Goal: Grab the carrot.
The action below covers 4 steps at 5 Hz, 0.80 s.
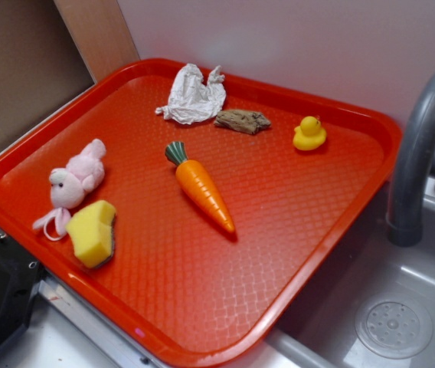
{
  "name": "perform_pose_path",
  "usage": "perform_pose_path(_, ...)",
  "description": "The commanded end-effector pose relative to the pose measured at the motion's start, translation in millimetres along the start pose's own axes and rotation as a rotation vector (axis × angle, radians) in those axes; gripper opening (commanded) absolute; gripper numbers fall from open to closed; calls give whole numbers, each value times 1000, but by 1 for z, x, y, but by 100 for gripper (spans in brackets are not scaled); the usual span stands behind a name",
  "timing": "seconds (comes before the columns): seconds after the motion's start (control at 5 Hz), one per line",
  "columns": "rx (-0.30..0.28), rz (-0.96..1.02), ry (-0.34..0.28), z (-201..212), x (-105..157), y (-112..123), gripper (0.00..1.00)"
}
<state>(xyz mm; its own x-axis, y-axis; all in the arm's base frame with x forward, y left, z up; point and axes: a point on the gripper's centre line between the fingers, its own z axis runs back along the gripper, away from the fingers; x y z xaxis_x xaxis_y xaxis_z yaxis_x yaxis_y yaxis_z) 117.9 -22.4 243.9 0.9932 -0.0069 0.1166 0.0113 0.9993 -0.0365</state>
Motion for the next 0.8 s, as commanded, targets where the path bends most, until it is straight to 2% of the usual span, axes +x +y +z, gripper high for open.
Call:
perform_pose_path(0.0,0,0,0,0,0,0,100)
perform_pose_path(0.2,136,-264,-79,-3,11,-12,100)
perform_pose_path(0.4,72,-341,-42,-15,27,-43,100)
perform_pose_path(0.6,102,-93,-52,-23,44,-72,100)
